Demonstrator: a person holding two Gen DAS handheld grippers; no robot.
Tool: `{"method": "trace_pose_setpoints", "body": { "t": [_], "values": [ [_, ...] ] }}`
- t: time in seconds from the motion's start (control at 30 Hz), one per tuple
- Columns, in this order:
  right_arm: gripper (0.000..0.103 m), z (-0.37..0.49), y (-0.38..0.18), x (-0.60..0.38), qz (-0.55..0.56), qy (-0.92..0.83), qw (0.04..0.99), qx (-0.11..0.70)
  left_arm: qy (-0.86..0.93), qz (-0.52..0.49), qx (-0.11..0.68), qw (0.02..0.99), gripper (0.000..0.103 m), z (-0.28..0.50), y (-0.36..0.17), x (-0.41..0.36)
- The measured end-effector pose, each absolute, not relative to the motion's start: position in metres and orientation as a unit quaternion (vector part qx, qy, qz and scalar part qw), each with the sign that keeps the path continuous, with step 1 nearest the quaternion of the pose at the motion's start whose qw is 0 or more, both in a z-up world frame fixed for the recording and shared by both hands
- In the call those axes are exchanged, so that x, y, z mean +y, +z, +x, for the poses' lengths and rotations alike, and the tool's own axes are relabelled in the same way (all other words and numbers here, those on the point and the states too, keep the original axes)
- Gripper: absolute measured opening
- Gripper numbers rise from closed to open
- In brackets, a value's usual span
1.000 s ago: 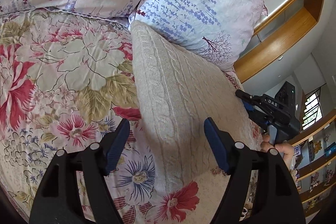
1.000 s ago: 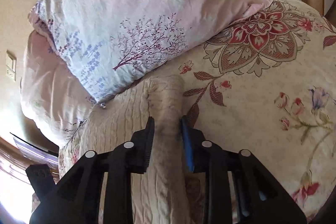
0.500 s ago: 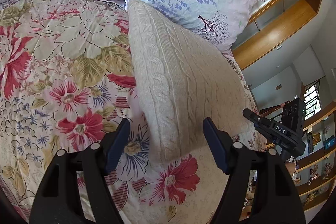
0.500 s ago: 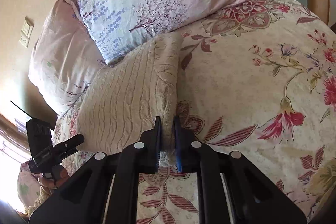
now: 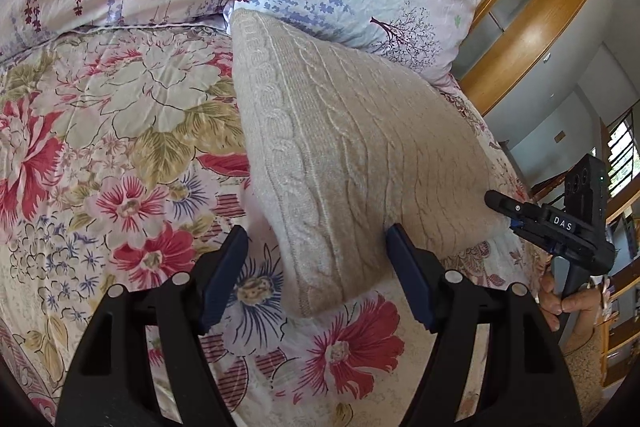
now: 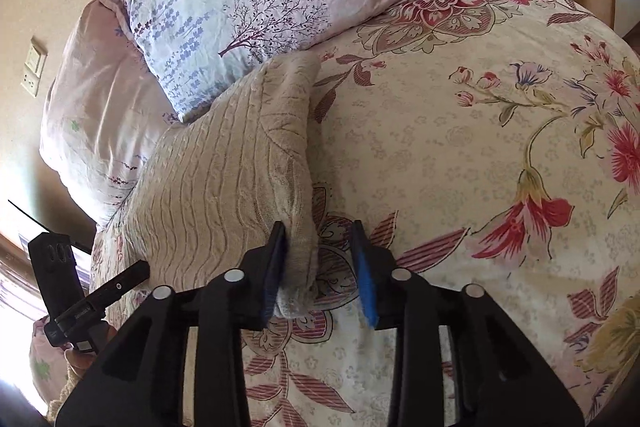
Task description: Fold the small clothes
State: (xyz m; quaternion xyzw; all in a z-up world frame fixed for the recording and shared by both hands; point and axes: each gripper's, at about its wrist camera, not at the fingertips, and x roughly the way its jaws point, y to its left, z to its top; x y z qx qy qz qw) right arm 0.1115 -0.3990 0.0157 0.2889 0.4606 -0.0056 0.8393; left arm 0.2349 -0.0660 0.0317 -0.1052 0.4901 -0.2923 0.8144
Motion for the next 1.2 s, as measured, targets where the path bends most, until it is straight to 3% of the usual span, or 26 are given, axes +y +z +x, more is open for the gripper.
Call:
{"method": "trace_pose_setpoints", "body": {
  "t": [0.07,0.13,0.27,0.43,0.63,0.7,0.77,0.9,0.93,1.03,1.1,1.2],
  "values": [
    [0.076,0.114,0.027,-0.405,0.310,0.004,0.840,0.445,-0.306,-0.159,0.491,0.800,0.084,0.243,0.033,-0.052],
    [0.092,0.120,0.038,-0.414,0.344,0.019,0.841,0.417,-0.308,-0.210,0.486,0.790,0.091,0.253,0.035,-0.037],
    [0.092,0.151,0.040,-0.425,0.374,0.035,0.826,0.421,-0.311,-0.292,0.491,0.760,0.092,0.277,0.032,-0.020],
    [0.092,0.186,0.017,-0.426,0.387,0.041,0.798,0.460,-0.305,-0.316,0.499,0.747,0.092,0.299,0.026,-0.026],
    [0.083,0.200,-0.002,-0.415,0.381,0.053,0.786,0.484,-0.304,-0.299,0.511,0.747,0.083,0.313,0.016,-0.046],
    [0.075,0.200,-0.001,-0.413,0.374,0.060,0.789,0.484,-0.308,-0.302,0.518,0.739,0.078,0.318,0.011,-0.053],
    [0.057,0.201,-0.007,-0.411,0.393,0.084,0.774,0.489,-0.311,-0.298,0.519,0.739,0.074,0.322,0.009,-0.060],
    [0.054,0.202,-0.015,-0.404,0.398,0.104,0.769,0.489,-0.309,-0.286,0.516,0.746,0.070,0.321,0.008,-0.071],
    [0.047,0.202,-0.016,-0.403,0.401,0.107,0.766,0.490,-0.308,-0.285,0.516,0.747,0.068,0.321,0.007,-0.073],
    [0.036,0.203,-0.023,-0.400,0.419,0.124,0.755,0.488,-0.309,-0.299,0.515,0.742,0.058,0.323,0.003,-0.073],
    [0.035,0.201,-0.025,-0.399,0.438,0.130,0.748,0.482,-0.310,-0.309,0.513,0.738,0.045,0.323,0.001,-0.069],
    [0.034,0.203,-0.023,-0.389,0.438,0.132,0.750,0.479,-0.320,-0.322,0.511,0.730,0.039,0.322,0.004,-0.057]
  ]
}}
